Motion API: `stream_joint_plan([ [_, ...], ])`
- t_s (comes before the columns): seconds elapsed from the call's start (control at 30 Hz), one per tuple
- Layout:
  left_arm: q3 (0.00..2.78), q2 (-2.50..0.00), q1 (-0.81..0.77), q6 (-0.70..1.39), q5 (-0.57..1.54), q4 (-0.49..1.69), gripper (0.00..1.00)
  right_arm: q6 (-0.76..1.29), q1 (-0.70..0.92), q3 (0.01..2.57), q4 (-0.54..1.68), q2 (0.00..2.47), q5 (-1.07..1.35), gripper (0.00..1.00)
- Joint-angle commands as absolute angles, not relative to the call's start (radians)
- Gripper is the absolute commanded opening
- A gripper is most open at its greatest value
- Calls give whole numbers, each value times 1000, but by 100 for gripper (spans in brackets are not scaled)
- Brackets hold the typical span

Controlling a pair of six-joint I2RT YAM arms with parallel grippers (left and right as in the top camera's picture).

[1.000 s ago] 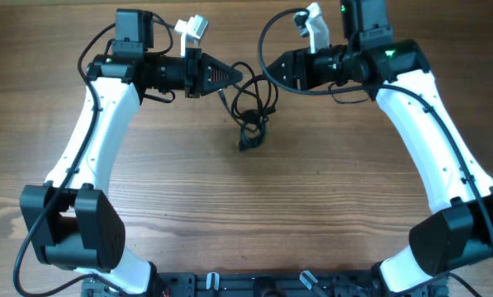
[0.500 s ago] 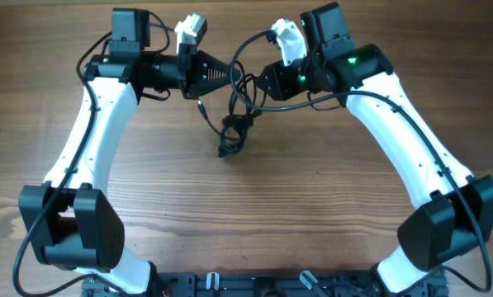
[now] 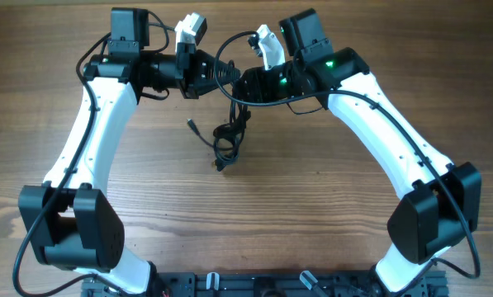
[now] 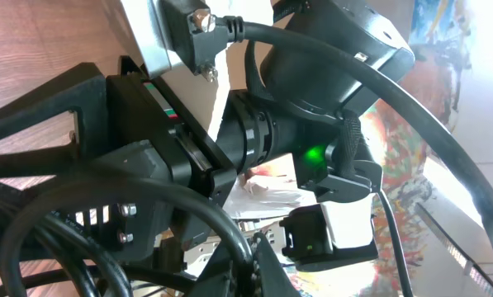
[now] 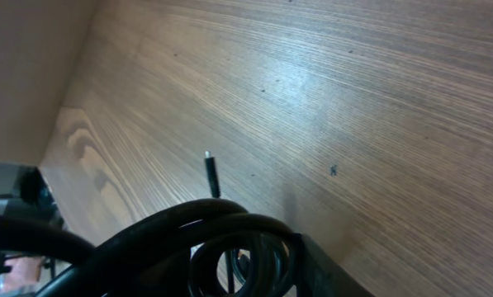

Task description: Untangle cables

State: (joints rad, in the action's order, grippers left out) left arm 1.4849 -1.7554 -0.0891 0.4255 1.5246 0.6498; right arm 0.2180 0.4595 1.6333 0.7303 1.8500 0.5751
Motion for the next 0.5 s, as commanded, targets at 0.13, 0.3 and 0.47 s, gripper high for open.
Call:
stream_joint_plan([
  [0.13,1489,-1745,-84,563,1577,633,4,551,468,1628,637,1983,455,22],
  [0.3,1489,-1745,-4,720,1577,529,4,645,403,1628,698,2027,367,10],
  [0.47,1489,-1745,153,741,1577,432,4,655,257,1628,816,2027,302,7],
])
